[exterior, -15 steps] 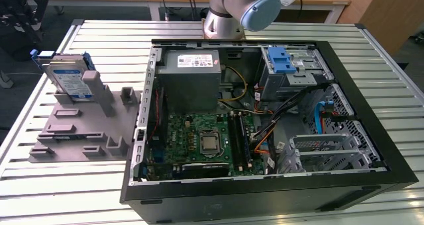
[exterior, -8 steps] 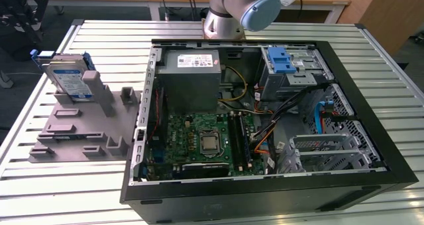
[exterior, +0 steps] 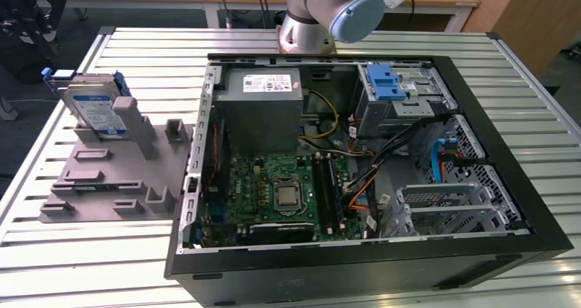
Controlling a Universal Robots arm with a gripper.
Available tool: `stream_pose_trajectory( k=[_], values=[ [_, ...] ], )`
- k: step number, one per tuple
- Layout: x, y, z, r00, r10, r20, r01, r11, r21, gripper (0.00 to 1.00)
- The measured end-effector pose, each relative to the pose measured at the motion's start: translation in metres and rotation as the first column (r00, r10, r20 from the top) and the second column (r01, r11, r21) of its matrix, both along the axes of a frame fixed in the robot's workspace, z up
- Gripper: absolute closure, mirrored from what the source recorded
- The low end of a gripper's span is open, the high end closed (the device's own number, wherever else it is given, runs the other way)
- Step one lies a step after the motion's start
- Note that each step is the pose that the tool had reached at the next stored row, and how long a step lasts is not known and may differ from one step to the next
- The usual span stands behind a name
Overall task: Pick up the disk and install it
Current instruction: 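Pick up the disk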
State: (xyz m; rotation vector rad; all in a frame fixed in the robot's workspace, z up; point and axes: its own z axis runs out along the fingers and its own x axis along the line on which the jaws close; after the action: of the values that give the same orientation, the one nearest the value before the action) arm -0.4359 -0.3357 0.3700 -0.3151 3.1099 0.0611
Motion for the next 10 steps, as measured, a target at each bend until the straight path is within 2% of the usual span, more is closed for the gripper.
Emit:
stream_pose_trajectory(
  k=[10],
  values=[
    [0.0000,0.0000,0.0000,1.0000,0.004,0.0000,-0.004,1.0000,0.0000,0.89]
  ],
)
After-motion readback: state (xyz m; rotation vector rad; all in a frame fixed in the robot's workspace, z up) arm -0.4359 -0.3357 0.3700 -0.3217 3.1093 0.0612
